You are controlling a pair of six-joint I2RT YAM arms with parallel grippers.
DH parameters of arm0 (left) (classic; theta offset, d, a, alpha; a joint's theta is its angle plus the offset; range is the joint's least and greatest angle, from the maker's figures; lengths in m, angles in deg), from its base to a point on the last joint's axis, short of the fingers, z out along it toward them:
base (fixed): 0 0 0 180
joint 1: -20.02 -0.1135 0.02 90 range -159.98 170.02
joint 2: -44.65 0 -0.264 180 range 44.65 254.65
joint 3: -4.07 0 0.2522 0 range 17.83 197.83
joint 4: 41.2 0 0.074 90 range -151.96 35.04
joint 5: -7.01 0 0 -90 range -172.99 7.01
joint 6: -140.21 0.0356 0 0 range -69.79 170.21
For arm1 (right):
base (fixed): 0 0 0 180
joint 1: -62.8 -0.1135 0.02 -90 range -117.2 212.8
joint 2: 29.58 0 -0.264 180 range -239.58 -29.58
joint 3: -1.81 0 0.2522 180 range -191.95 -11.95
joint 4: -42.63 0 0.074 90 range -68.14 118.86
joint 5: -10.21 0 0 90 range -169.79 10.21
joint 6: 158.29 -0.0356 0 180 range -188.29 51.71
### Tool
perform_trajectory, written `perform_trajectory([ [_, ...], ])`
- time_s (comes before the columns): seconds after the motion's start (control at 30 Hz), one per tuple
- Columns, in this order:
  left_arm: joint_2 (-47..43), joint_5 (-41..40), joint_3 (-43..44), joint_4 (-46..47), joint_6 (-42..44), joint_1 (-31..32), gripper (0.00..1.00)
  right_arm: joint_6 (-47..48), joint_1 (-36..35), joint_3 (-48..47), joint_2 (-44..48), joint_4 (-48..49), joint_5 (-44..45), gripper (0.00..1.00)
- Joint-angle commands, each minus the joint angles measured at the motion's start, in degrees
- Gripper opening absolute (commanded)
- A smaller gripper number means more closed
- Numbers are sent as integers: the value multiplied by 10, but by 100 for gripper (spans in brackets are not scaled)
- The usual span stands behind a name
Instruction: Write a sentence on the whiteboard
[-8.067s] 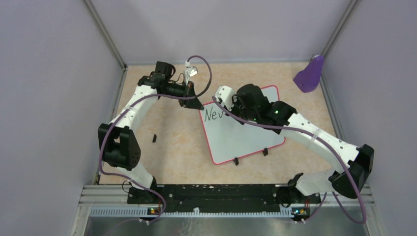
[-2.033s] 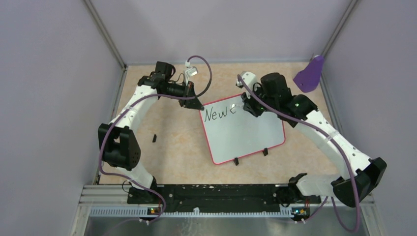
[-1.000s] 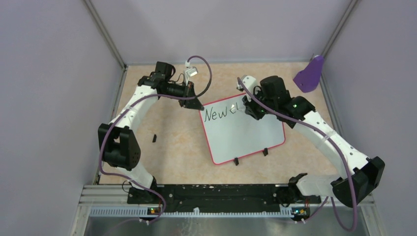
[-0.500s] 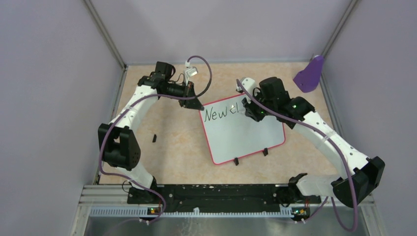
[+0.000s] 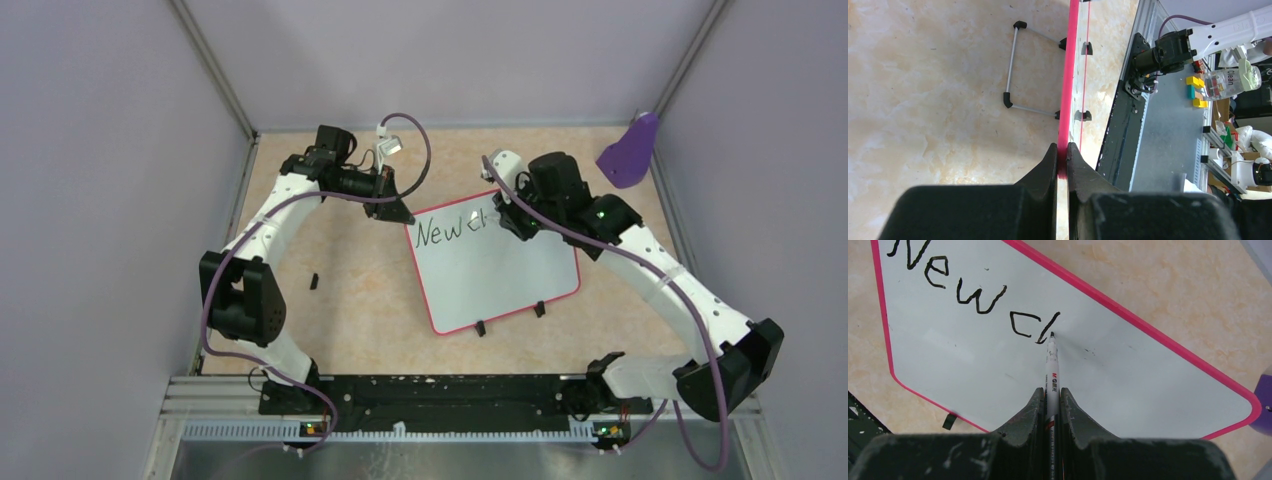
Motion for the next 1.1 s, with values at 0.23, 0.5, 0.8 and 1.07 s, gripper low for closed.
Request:
perform_trajectory([
  [0.23,-11,-1,-4,-10,11,8,0,7,-2,-34,-10,26,4,0],
  [0.5,-11,-2,-5,-10,11,7,0,7,-2,-31,-15,28,-6,0],
  [0.8,-11,-4,-6,-11,12,7,0,10,16,-27,-11,28,7,0],
  [1.07,-9,-4,-4,-11,12,7,0,11,32,-7,2,20,0,0],
])
